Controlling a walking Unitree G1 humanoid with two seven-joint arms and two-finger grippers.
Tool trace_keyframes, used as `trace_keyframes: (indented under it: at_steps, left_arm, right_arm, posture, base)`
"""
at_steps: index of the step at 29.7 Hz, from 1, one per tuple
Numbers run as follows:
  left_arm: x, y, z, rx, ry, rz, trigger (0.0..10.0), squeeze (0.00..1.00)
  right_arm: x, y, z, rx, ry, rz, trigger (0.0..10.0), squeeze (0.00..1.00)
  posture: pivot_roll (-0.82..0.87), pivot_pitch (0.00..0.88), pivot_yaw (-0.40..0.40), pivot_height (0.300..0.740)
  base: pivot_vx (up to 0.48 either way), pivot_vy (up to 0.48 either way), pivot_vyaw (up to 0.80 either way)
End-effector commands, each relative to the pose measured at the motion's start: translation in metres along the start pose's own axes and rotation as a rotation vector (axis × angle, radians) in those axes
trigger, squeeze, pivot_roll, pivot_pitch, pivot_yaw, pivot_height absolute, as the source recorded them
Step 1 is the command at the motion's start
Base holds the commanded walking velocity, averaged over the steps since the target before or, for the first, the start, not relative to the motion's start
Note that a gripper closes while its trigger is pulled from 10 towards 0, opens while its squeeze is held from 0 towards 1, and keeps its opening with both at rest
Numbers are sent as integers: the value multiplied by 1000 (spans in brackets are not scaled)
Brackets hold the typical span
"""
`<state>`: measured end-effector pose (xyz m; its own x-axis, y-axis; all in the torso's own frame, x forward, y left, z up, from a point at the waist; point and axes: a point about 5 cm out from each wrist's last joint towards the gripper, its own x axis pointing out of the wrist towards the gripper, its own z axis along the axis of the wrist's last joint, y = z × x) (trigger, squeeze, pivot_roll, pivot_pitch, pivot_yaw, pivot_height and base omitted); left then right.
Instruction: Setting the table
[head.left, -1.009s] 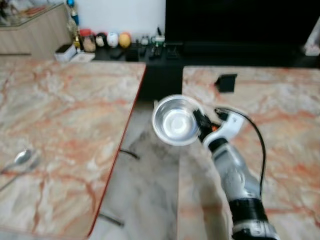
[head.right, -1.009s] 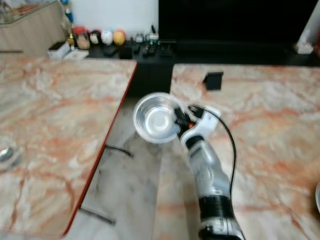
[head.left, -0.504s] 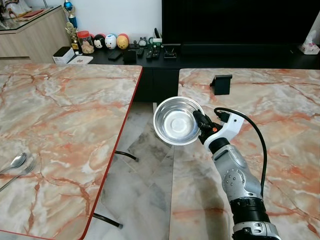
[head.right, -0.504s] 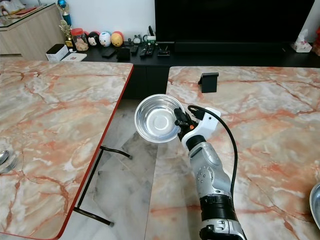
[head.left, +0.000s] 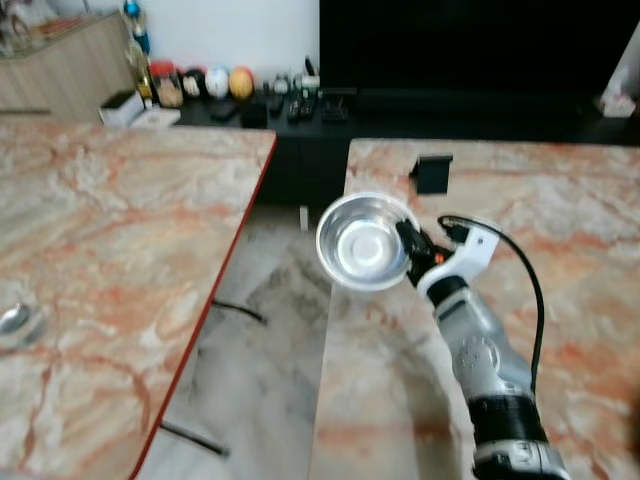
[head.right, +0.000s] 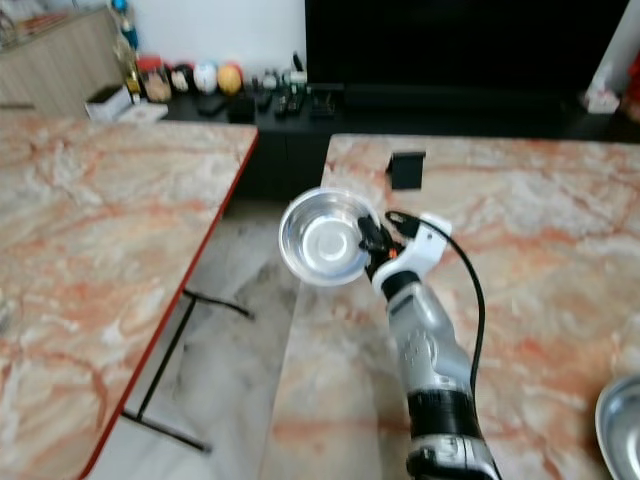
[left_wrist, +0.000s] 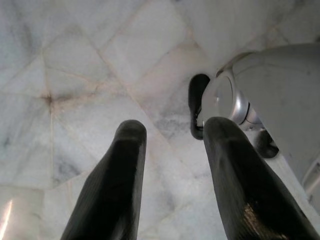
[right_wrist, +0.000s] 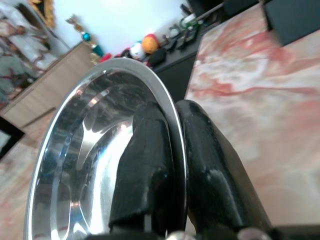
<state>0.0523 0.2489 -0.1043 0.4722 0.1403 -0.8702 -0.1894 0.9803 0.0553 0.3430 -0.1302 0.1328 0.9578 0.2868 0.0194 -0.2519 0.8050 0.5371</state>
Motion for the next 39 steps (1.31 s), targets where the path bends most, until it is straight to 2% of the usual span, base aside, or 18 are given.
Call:
trace_keyframes:
  at_steps: [1,5,26,39]
  left_arm:
    - [0,-2,-3,2,11,-10,10000,0]
    - [0,-2,-3,1,10,-8,10000,0]
    - [-1,-2,-3,-29,9,-13,10000,0]
    - [-1,-2,-4,-32,9,-15,10000,0]
  right_arm:
    - [2,1,9,-11,-26,7,10000,0]
    - [2,1,8,-10,-25,8,10000,0]
    - [2,4,6,-6,-23,13,10000,0]
    - [3,3,8,-11,-27,12,10000,0]
  posture:
    - [-100,0,50,740]
    - [-100,0,50,740]
    - [-102,0,50,740]
    - [-103,0,52,740]
  base:
    - [0,-442,0]
    - [0,-444,0]
    - [0,0,0]
    - [-263,0,0]
